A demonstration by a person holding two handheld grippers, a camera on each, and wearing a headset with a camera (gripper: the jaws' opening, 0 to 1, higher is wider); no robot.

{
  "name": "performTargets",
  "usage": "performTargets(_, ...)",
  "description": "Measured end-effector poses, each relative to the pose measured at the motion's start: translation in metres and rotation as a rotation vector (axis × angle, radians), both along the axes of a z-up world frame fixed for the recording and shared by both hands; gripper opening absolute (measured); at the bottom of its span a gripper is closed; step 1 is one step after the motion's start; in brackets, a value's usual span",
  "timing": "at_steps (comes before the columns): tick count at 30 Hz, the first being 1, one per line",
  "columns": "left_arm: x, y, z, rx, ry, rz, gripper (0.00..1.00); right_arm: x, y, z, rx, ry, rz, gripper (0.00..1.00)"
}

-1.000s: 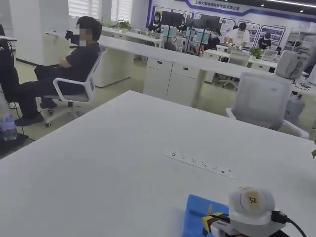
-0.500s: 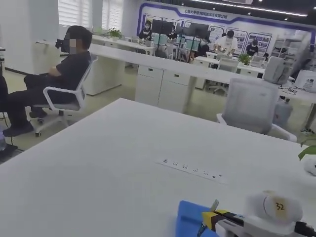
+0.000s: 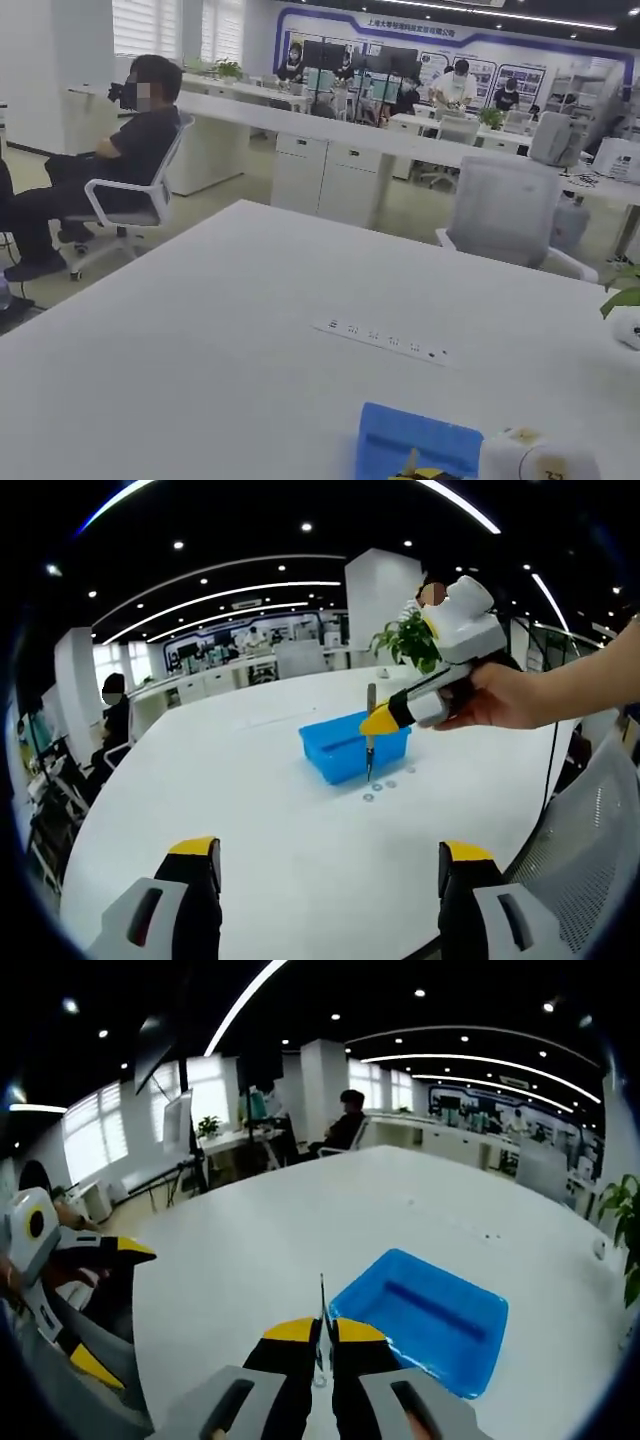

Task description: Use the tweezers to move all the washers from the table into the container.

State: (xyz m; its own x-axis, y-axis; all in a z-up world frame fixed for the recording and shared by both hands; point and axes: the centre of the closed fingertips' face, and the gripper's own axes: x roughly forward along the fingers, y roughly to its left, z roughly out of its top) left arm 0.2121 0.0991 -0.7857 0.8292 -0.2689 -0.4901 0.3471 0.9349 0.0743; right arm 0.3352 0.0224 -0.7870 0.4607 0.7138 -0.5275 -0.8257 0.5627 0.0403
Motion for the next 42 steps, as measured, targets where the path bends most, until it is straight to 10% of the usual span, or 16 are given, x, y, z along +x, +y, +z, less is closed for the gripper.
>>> performTargets(9,0.0,0.001,-0.001,0.005,0.004,0.003,0.91,-0.001,-0.003,-0.022,-0.003,0.064,-0.025,0.02)
performTargets(42,0.0,0.002,-0.002,0.001,0.003,0.004,0.92,-0.006,-0.005,-0.026,-0.044,0.035,-0.019,0.01)
